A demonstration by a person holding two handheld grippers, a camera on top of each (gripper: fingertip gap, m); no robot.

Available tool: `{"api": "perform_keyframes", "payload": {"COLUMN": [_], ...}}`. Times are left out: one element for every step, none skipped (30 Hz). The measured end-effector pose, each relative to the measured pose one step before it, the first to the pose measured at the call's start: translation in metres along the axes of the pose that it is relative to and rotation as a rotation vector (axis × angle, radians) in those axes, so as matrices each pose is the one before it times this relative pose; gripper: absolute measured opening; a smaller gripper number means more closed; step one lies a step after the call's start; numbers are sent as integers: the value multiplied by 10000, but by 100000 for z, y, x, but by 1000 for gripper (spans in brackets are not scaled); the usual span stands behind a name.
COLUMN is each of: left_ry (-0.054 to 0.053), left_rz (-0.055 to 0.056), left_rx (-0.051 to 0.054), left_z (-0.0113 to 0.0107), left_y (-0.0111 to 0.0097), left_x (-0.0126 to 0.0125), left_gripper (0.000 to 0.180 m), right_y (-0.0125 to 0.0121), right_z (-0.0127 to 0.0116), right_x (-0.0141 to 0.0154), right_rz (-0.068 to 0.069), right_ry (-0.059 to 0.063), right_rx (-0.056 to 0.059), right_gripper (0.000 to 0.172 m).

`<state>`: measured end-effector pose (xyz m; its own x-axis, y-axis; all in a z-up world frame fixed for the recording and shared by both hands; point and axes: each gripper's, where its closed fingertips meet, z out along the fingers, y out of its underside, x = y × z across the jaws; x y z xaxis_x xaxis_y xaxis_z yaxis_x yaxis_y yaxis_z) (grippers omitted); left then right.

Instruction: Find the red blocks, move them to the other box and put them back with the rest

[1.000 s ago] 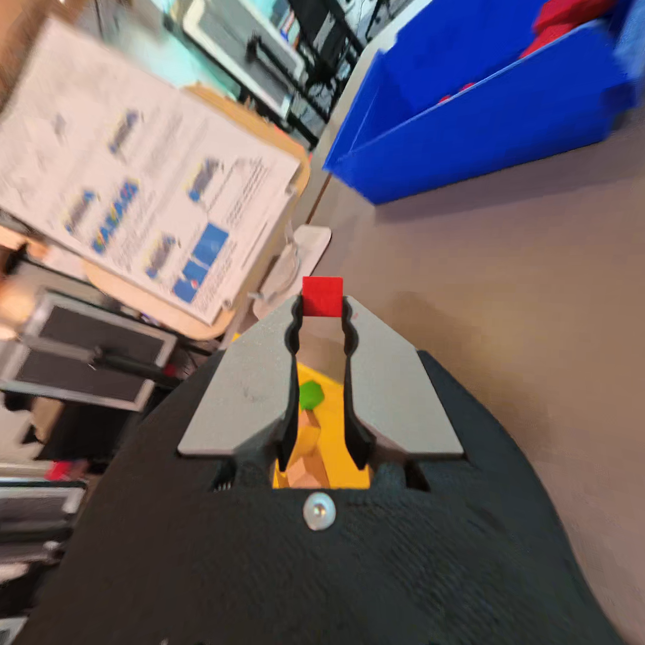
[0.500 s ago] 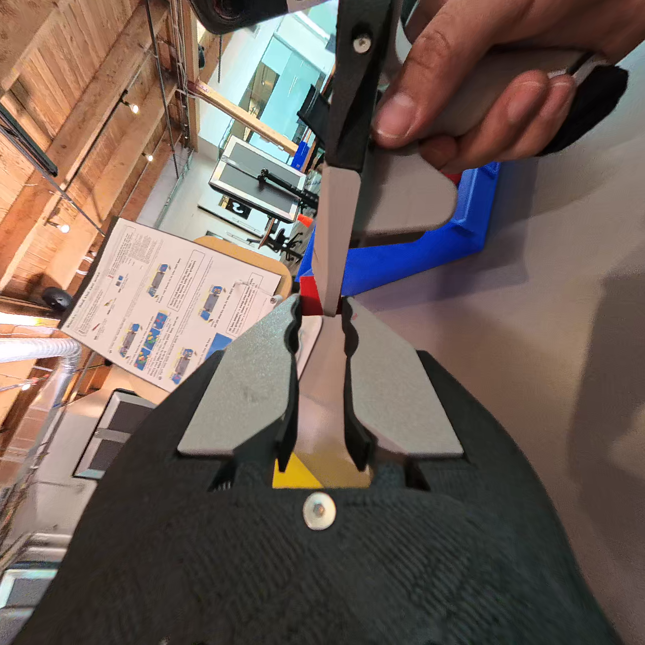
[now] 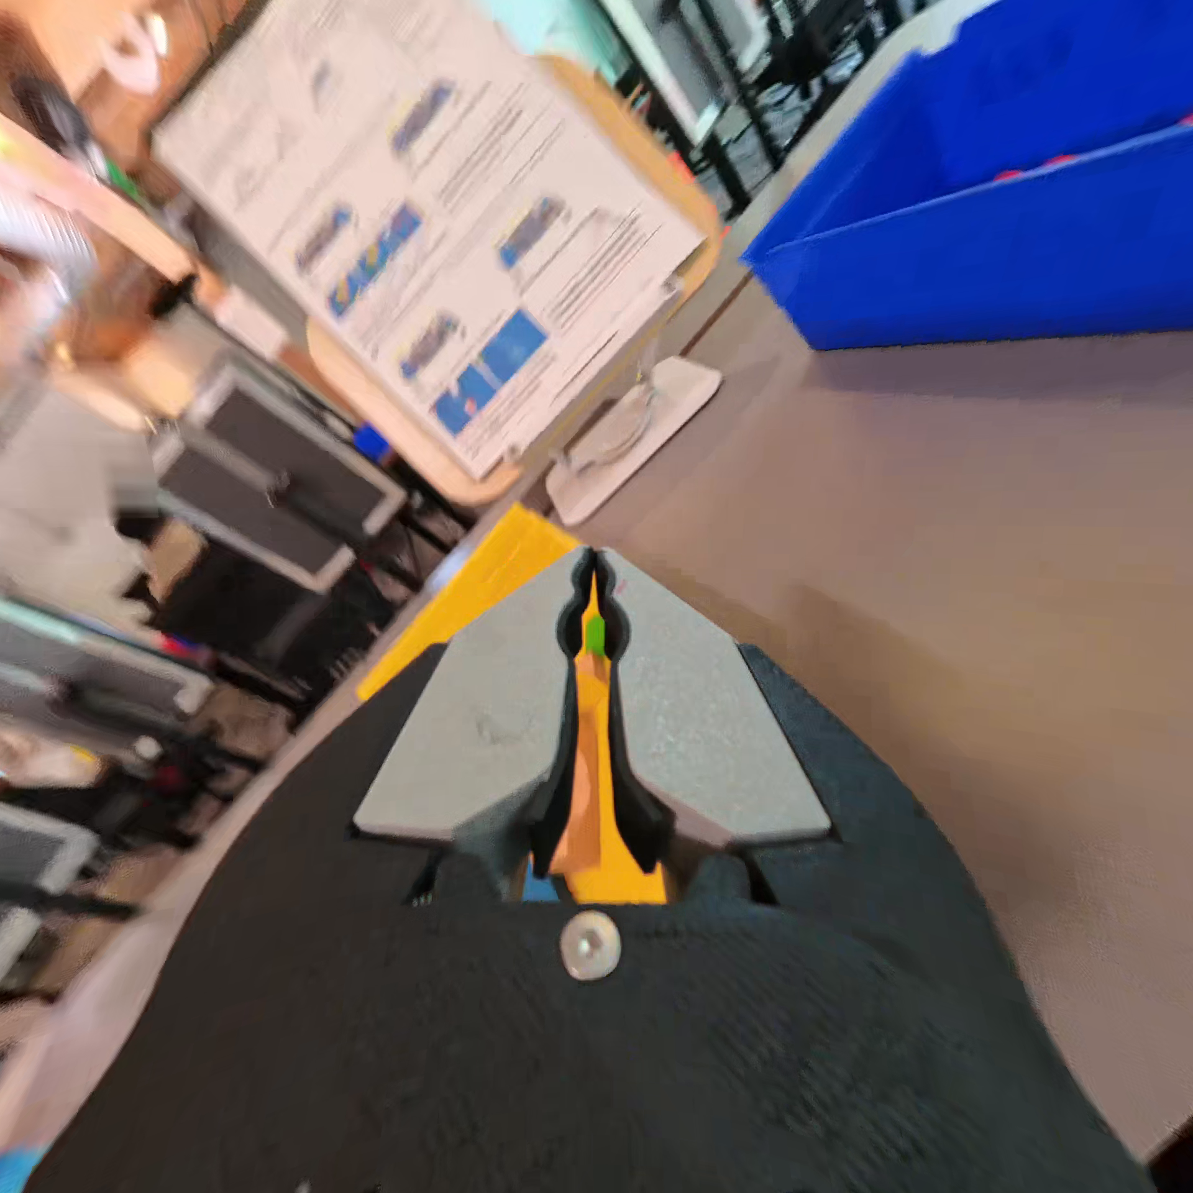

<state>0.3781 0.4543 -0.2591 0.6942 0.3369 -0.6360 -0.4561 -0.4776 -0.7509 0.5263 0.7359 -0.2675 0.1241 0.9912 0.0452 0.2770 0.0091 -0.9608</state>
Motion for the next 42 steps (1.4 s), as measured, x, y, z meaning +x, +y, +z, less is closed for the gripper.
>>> {"api": "perform_keyframes", "payload": {"left_ry": [67,-35,-152,-107,-84,-49,119,162,86,65,3,66,172,212,365,409,203,137,211,182,158,59,-107,-37,94,90,-19,1,86,-26,-120,-55,22,45,32,-18,-11,14,67,95,75,45], "left_rz": [-868,-734,-528,-289,-149,-120,-114,-96,-27,61,118,167,225,219,187,23,-173,-211,-218,-284,-165,7,41,56,106,162,147,75,29,64,156,204,156,89,76,76,64,17,-7,-10,2,43], "left_rx": [-364,-275,-135,-145,-241,-302,-371,-429,-420,-436,-461,-480,-551,-617,-604,-556,-566,-639,-765,-517,-215,-142,-180,-167,-104,-71,9,86,29,-65,54,153,115,2,-66,-18,68,118,152,159,118,109], "left_z": [-273,-210,-100,85,323,567,763,928,1102,1287,1455,1585,1655,1692,1628,1508,1395,1235,979,699,415,247,169,118,103,158,229,219,180,80,-76,-172,-175,-97,-70,-105,-158,-218,-233,-263,-281,-317], "left_y": [1356,1139,849,715,673,568,524,431,327,318,366,415,558,661,660,607,583,621,664,248,-112,-121,-57,-14,-26,24,-62,-102,5,107,-72,-169,-125,19,131,114,35,-5,-23,16,116,157], "left_x": [-1481,-1588,-1648,-1488,-1404,-1342,-1028,-871,-858,-714,-638,-350,-103,-6,165,105,-328,-459,-319,-263,-111,-113,-281,-56,279,371,221,243,319,141,86,210,273,264,215,164,173,186,280,356,365,377], "left_gripper": [0,0,0,0,0,0,0,1,4,4,5,6,7,7,7,8,8,8,9,11,11,10,8,8,8,8,8,8,8,9,10,10,10,10,11,11,11,11,11,11,11,12], "right_y": [2009,1917,1150,240,-411,-715,-732,-562,-338,-159,-38,-1,-21,-40,-36,-42,-70,-69,-71,-72,-60,-67,-83,-112,-80,-13,39,84,116,119,52,-39,-128,-155,-123,-70,-28,91,209,330,419,526], "right_z": [660,803,657,300,-64,-270,-312,-253,-169,-77,-19,46,62,69,67,27,-11,-40,-76,-103,-127,-121,-111,-98,-45,15,52,78,41,-67,-196,-306,-350,-357,-325,-275,-225,-173,-102,-30,12,41], "right_x": [1748,1100,509,59,-257,-519,-684,-678,-548,-391,-288,-273,-313,-383,-429,-371,-264,-183,-111,-59,-34,-7,22,5,-6,27,102,204,404,683,836,778,619,508,446,433,443,460,453,415,355,301], "right_rz": [104,181,193,183,158,106,35,-35,-79,-104,-117,-118,-110,-103,-104,-110,-110,-104,-88,-58,-25,-1,17,23,12,-4,-20,-43,-53,-15,58,134,197,232,216,146,66,8,-22,-46,-68,-83], "right_ry": [508,196,-51,-177,-227,-272,-294,-250,-149,-53,0,11,-14,-61,-88,-67,-21,2,10,11,-5,-17,-16,-25,-36,-18,22,56,129,245,281,195,78,12,1,35,94,133,148,135,97,51], "right_rx": [-889,-923,-561,-69,264,372,333,225,111,22,-34,-47,-29,-19,-23,-16,1,8,12,22,32,37,49,59,40,-2,-23,-43,-76,-72,-21,53,106,108,80,52,24,-31,-109,-173,-220,-270], "right_gripper": [19,27,40,46,46,46,46,46,46,46,46,46,46,46,46,46,46,45,46,46,46,46,45,45,45,45,45,45,46,46,48,48,48,48,49,50,50,50,51,53,55,57]}}
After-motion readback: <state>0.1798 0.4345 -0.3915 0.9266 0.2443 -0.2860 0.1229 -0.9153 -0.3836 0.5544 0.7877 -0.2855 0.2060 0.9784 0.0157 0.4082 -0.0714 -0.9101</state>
